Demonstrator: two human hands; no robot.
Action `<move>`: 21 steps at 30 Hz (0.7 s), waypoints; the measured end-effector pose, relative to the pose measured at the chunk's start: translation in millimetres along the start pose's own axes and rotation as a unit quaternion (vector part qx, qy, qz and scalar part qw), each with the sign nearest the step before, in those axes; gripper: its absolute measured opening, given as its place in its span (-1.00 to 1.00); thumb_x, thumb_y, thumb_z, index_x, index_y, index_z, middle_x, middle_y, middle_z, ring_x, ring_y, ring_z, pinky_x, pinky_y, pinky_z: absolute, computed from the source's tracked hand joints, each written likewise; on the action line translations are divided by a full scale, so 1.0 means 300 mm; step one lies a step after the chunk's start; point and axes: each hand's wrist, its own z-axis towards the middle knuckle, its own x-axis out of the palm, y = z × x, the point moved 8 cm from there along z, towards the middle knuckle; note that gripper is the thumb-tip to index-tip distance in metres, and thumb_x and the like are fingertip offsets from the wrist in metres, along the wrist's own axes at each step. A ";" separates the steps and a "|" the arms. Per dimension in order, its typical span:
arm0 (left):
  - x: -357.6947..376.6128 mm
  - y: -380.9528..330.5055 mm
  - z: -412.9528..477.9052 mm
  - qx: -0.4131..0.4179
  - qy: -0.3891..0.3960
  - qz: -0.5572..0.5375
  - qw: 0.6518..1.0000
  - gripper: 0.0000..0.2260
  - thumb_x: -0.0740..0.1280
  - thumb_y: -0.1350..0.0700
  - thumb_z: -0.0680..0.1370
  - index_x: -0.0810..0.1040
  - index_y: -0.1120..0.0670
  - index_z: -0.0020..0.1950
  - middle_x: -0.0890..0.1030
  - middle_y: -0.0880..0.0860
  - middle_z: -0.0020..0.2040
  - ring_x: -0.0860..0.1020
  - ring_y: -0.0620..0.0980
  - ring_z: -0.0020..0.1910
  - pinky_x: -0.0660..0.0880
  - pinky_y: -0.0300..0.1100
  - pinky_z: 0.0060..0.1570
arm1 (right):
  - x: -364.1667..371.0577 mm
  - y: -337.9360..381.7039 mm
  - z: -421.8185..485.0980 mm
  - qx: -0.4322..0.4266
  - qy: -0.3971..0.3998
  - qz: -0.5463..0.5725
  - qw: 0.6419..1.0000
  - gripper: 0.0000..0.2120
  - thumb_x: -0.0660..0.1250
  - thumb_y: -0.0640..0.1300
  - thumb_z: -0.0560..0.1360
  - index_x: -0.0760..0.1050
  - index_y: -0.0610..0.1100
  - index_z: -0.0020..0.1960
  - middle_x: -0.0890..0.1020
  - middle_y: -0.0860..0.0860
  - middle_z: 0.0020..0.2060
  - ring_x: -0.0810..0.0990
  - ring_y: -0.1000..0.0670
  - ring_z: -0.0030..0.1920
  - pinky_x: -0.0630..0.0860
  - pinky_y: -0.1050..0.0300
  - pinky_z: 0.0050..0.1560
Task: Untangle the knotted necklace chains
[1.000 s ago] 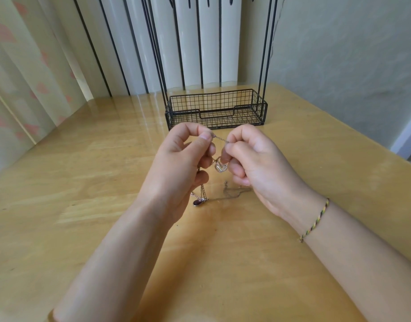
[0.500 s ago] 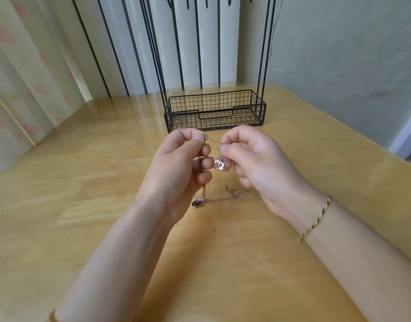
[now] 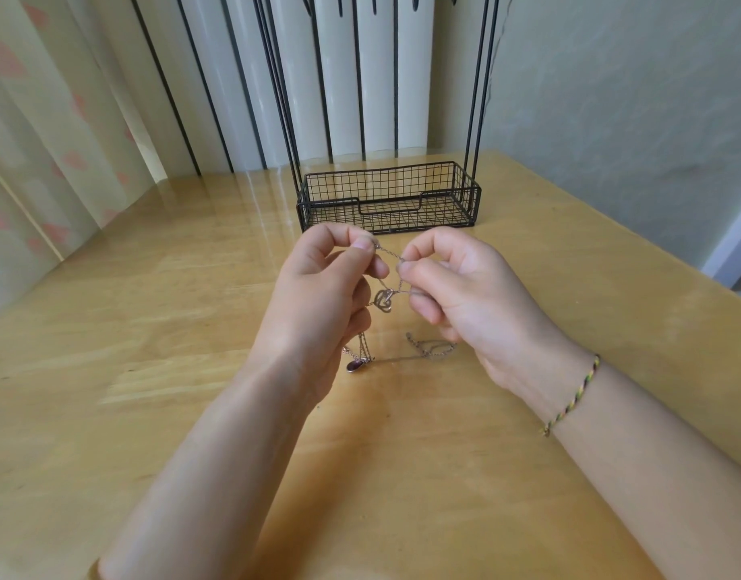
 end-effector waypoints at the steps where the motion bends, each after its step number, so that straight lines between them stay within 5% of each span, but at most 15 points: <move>1: 0.001 -0.002 0.000 0.004 0.001 0.005 1.000 -0.87 0.20 0.21 0.62 0.43 0.06 -0.12 0.50 -0.04 -0.36 0.19 -0.15 -0.54 0.18 -0.37 -0.59 | -0.002 0.001 0.000 0.000 -0.002 0.000 1.000 -0.90 0.22 -0.29 0.50 0.43 -0.15 -0.17 0.34 0.03 -0.58 0.26 0.14 -0.56 0.16 0.38 -0.58; 12: -0.002 0.030 0.006 -0.038 0.000 -0.033 0.999 -0.88 0.19 0.21 0.63 0.43 0.08 -0.10 0.48 -0.03 -0.34 0.26 -0.15 -0.52 0.23 -0.35 -0.59 | -0.002 -0.027 0.003 0.043 0.010 0.033 0.998 -0.84 0.26 -0.26 0.50 0.44 -0.10 -0.24 0.32 0.08 -0.59 0.22 0.16 -0.61 0.11 0.33 -0.61; 17: 0.002 0.045 0.007 -0.051 0.007 -0.034 0.998 -0.88 0.19 0.22 0.63 0.43 0.10 -0.09 0.44 -0.01 -0.34 0.37 -0.13 -0.52 0.31 -0.32 -0.57 | -0.002 -0.030 0.007 0.035 0.000 0.032 0.999 -0.80 0.25 -0.27 0.49 0.44 -0.07 -0.28 0.50 0.03 -0.36 0.35 0.20 -0.61 0.18 0.41 -0.62; 21: 0.008 0.045 0.007 -0.052 0.010 -0.034 0.998 -0.89 0.17 0.23 0.63 0.42 0.11 -0.08 0.43 0.00 -0.38 0.41 -0.11 -0.51 0.36 -0.30 -0.56 | -0.005 -0.036 0.004 0.049 -0.010 0.072 0.996 -0.79 0.23 -0.29 0.49 0.43 -0.09 -0.29 0.62 -0.02 -0.26 0.26 0.17 -0.63 0.13 0.33 -0.60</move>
